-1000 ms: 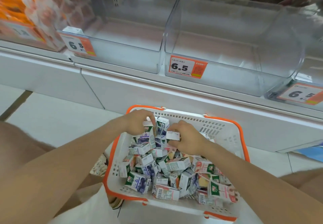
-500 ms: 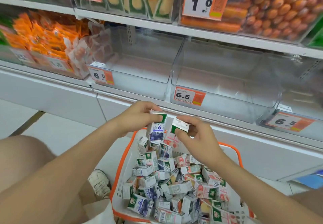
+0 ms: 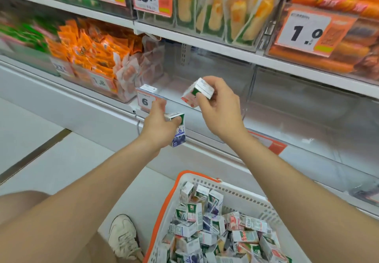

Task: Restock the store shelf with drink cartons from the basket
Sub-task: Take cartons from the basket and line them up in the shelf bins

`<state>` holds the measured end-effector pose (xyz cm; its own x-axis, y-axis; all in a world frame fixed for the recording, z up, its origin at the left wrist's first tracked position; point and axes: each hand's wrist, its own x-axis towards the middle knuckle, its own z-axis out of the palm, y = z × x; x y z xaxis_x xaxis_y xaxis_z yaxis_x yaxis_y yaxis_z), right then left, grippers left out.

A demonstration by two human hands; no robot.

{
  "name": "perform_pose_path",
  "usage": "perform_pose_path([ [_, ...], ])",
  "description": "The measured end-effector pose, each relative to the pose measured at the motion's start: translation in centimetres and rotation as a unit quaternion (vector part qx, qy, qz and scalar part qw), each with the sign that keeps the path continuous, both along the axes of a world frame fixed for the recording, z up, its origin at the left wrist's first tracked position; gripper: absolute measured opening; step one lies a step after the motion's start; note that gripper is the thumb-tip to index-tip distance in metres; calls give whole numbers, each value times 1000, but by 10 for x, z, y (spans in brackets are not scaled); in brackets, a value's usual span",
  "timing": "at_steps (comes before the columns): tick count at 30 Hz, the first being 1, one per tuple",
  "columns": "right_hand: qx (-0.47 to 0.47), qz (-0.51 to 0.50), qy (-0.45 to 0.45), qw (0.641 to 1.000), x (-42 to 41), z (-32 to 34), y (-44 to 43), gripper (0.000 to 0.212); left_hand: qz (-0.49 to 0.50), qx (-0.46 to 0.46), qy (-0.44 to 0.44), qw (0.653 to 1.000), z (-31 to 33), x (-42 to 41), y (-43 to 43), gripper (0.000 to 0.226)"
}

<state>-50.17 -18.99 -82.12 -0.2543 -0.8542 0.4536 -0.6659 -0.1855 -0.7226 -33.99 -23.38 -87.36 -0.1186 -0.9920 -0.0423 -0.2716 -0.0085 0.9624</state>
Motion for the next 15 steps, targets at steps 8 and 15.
perform_pose_path([
  [8, 217, 18, 4, 976, 28, -20, -113, 31, 59, 80, 150, 984, -22, -8, -9, 55],
  [15, 375, 165, -40, 911, 33, -8, -135, 24, 66, 145, 169, 973, -33, -7, -9, 49],
])
